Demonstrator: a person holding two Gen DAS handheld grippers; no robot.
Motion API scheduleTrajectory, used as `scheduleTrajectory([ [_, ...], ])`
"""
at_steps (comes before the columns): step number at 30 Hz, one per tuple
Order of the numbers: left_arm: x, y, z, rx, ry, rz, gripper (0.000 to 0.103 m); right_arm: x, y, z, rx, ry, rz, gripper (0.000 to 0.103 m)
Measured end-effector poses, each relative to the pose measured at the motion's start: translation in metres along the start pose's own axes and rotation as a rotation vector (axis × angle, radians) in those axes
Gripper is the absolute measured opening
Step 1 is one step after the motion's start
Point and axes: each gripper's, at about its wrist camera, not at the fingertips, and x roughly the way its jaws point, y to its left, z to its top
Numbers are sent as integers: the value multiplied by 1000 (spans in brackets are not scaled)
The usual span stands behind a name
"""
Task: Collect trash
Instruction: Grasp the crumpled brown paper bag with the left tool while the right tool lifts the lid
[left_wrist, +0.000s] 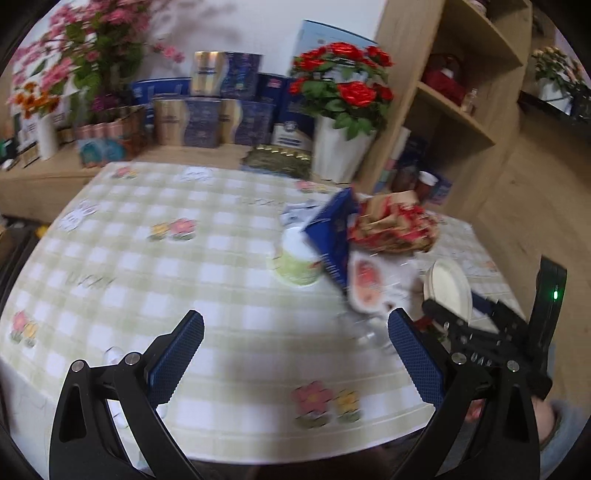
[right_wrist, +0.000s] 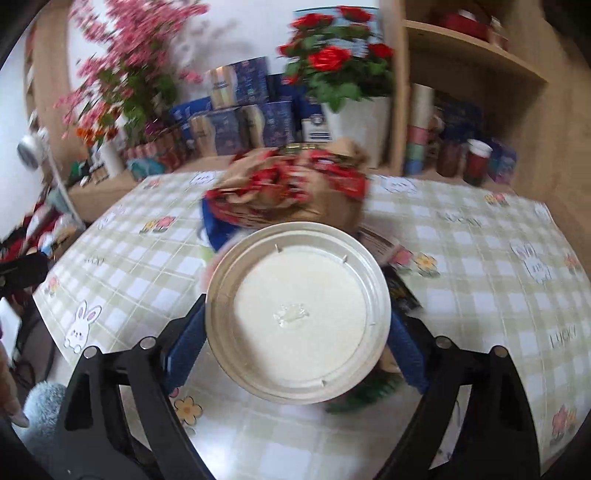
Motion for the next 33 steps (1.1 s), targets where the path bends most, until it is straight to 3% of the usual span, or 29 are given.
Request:
scheduleTrajectory([
  [6, 37, -47, 38, 50, 17, -106, 97, -21, -42, -3, 75, -38, -44, 87],
  [9, 67, -64, 71, 85, 35, -72, 82, -26, -54, -4, 95, -54, -54, 87],
  [14, 112, -79, 106, 70, 60, -50, 80, -29, -75, -6, 130, -62, -68, 87],
  [21, 167, -77, 109, -42, 152, -5, 80, -28, -82, -12, 141, -54, -70, 87],
  [27, 172, -86, 96, 12, 128, -10, 80, -29, -85, -17, 161, -54, -70, 87],
  [31, 166, -86, 95, 12, 122, -60, 40, -32, -82, -18, 166, -54, -65, 87],
  [32, 162, -87, 95, 20, 114, -61, 33, -33, -82, -18, 164, -56, -66, 87],
  [33, 157, -89, 96, 26, 102, -73, 33, -35, -81, -18, 163, -58, -65, 87],
])
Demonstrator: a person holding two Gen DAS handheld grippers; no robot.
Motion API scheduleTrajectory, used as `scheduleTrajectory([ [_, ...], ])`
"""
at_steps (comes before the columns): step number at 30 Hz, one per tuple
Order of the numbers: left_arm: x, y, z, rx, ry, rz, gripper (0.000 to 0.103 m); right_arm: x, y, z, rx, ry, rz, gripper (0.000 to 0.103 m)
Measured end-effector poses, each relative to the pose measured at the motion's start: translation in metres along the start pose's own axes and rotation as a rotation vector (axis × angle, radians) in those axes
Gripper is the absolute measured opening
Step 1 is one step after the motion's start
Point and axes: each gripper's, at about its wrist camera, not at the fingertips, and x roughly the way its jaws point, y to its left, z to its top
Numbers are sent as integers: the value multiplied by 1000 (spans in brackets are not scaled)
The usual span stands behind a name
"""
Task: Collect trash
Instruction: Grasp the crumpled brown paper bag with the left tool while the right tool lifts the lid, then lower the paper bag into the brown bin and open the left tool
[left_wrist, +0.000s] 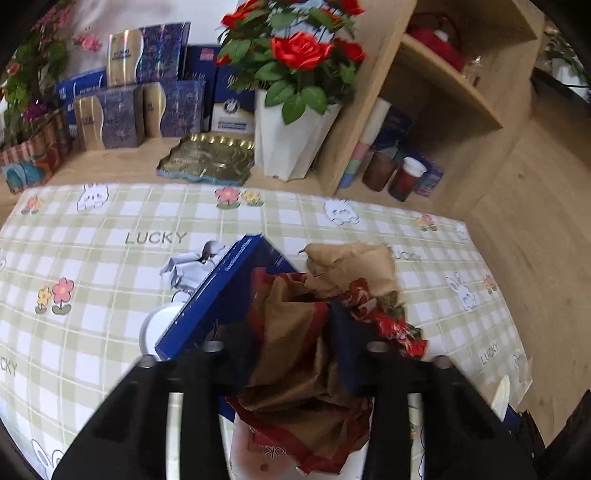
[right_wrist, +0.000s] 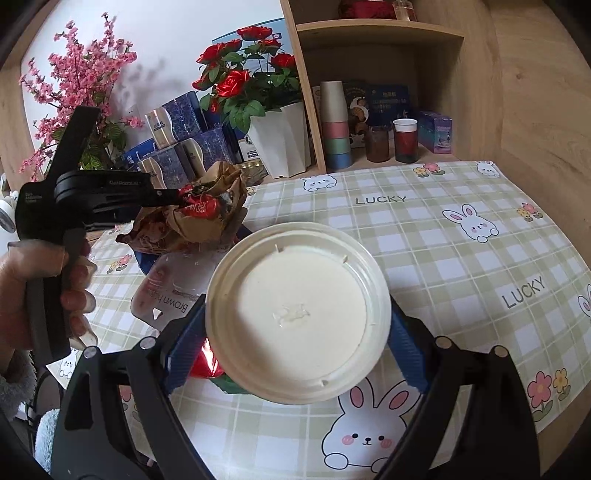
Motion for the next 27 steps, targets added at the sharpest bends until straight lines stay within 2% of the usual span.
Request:
scheduleTrajectory([
  [7, -46, 4, -3, 17, -72, -33, 30, -19, 6, 3, 2, -32, 12, 87],
  [16, -130, 14, -20, 32, -164, -69, 30, -53, 22, 3, -12, -63, 30, 87],
  [21, -176, 23, -56, 24, -165, -96, 30, -73, 32, -3, -26, -71, 37, 87],
  [27, -218, 27, -114, 80, -143, -75, 30, -98, 48, -16, -48, -61, 56, 87],
])
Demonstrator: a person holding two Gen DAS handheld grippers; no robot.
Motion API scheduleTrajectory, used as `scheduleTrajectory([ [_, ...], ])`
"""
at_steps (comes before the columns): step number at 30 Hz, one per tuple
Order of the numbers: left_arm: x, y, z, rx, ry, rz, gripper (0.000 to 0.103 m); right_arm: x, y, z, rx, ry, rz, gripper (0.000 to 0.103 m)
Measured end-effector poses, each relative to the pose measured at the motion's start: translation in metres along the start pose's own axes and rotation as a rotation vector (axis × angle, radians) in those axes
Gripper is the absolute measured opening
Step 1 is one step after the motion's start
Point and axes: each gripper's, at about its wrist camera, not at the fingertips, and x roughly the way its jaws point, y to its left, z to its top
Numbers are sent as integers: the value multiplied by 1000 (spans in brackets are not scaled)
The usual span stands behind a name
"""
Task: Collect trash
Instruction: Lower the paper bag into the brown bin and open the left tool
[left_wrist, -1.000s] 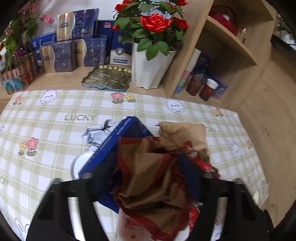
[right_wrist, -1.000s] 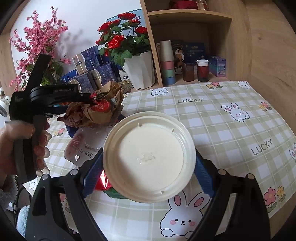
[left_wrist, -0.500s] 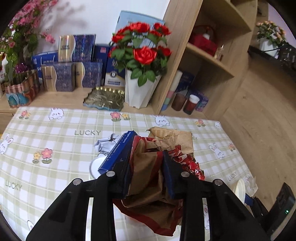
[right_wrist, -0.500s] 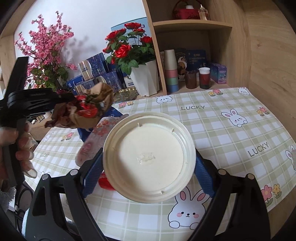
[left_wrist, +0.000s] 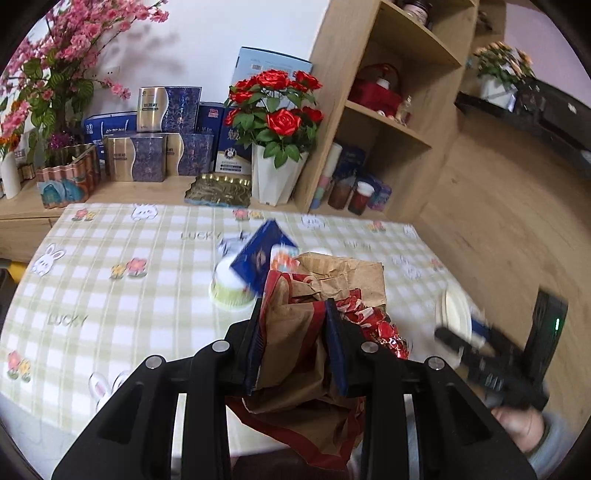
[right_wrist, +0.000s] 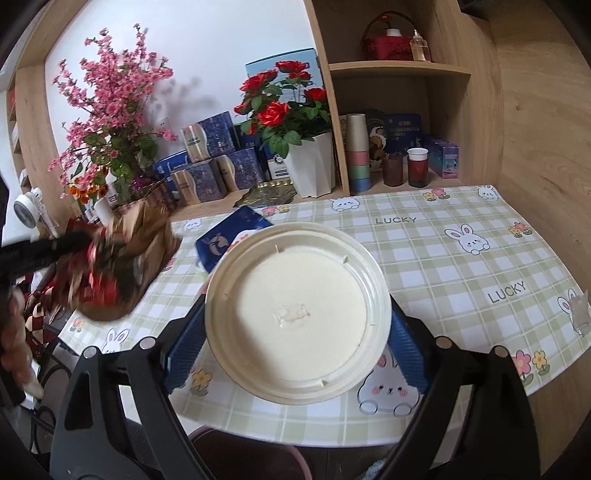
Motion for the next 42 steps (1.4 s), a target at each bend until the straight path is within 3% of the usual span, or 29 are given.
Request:
scheduleTrajectory([
  [9, -36, 3, -69, 22, 33, -18, 30, -26, 21, -21, -24, 33, 6, 88],
  [20, -41, -3, -136, 81, 71, -11, 31, -47, 27, -39, -24, 56, 9, 87],
  [30, -14, 1, -183, 77, 190, -10, 31, -53, 26, -46, -28, 68, 9, 88],
  [42, 26, 19, -211, 7, 350, 2, 32, -40, 22, -59, -18, 107, 13, 88],
])
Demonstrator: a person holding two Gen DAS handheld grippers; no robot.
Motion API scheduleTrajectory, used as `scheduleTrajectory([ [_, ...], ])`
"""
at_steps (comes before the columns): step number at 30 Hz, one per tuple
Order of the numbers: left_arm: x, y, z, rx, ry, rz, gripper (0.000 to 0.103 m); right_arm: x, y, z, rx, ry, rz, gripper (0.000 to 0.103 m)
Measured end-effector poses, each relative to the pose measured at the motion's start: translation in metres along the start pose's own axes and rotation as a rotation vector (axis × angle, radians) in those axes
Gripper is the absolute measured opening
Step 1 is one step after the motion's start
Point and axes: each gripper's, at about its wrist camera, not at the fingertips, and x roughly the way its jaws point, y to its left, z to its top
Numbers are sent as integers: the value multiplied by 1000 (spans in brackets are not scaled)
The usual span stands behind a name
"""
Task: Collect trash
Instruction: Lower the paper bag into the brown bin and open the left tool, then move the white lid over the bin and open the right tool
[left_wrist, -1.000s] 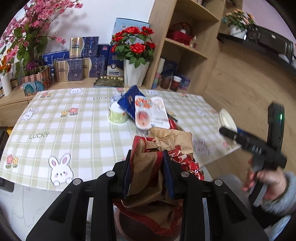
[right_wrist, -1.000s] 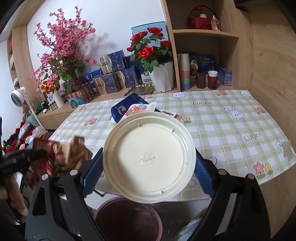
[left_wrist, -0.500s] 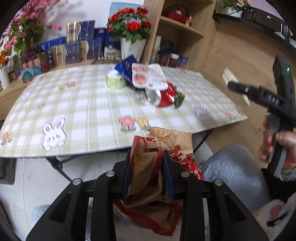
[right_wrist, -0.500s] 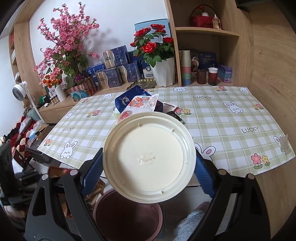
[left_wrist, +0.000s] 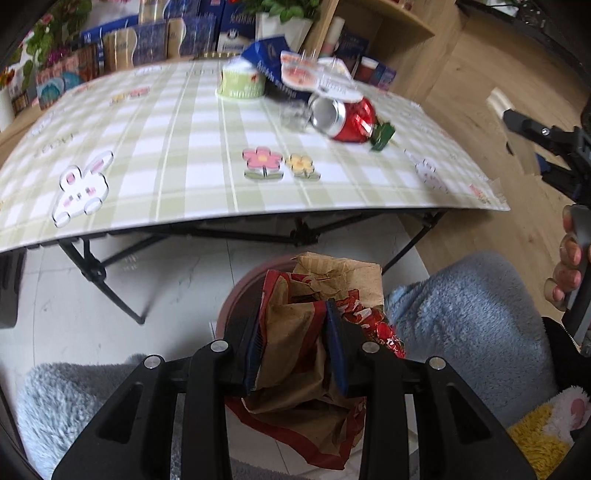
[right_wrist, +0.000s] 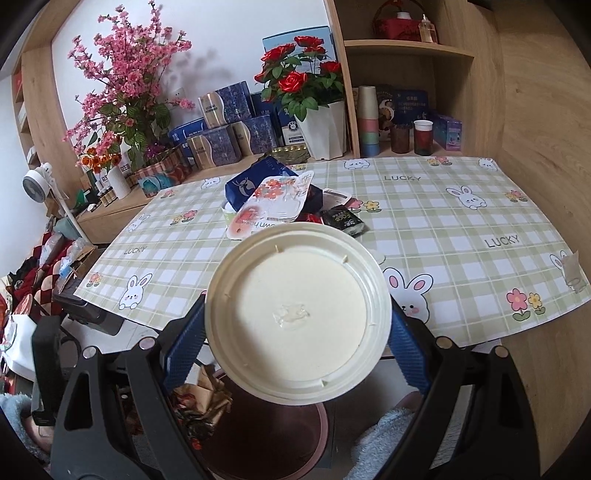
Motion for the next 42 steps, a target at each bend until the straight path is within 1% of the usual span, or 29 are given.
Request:
scheduleTrajectory([
  [3, 10, -3, -1, 17, 40, 11, 32, 6, -1, -2, 1, 18, 3, 88],
  [6, 17, -5, 5, 9, 67, -5, 32, 9, -3, -1, 1, 24, 1, 88],
  [9, 26, -9, 15, 10, 83, -20, 32, 9, -5, 0, 4, 19, -3, 88],
  [12, 36, -17, 23, 44, 81, -13, 33, 11, -9, -1, 10, 20, -9, 88],
  [15, 46, -22, 26, 69, 74, -23, 48, 15, -12, -3, 26, 35, -12, 88],
  [16, 46, -22, 27, 66, 68, -29, 65, 16, -13, -4, 29, 40, -14, 88],
  [17, 44, -21, 28, 57, 52, -35, 76, 16, -13, -4, 28, 42, -16, 88],
  [18, 38, -19, 28, 44, 21, -40, 78, 17, -13, -5, 24, 44, -19, 88],
  [21, 26, -16, 31, 36, -24, -42, 81, 17, -10, -6, 12, 47, -24, 88],
  [23, 10, -14, 32, 25, -84, -28, 84, 19, -8, -8, 4, 49, -26, 88],
  [24, -3, -12, 32, 20, -138, -21, 86, 20, -7, -8, 0, 53, -24, 88],
  [25, -11, -11, 32, 21, -173, -5, 90, 21, -6, -9, -2, 57, -22, 88],
  [26, -20, -10, 32, 23, -211, 23, 92, 23, -4, -10, -7, 62, -19, 88],
  [28, -38, -8, 32, 29, -286, 83, 93, 26, 0, -13, -16, 73, -14, 88],
  [31, -60, 1, 33, 6, -361, 151, 96, 31, 4, -16, -26, 89, -6, 88],
  [35, -82, 18, 35, -40, -421, 207, 97, 35, 12, -22, -45, 108, 3, 88],
  [39, -91, 32, 34, -83, -458, 251, 97, 40, 19, -28, -59, 130, 11, 88],
  [42, -96, 39, 30, -102, -467, 276, 97, 43, 23, -32, -71, 145, 16, 88],
])
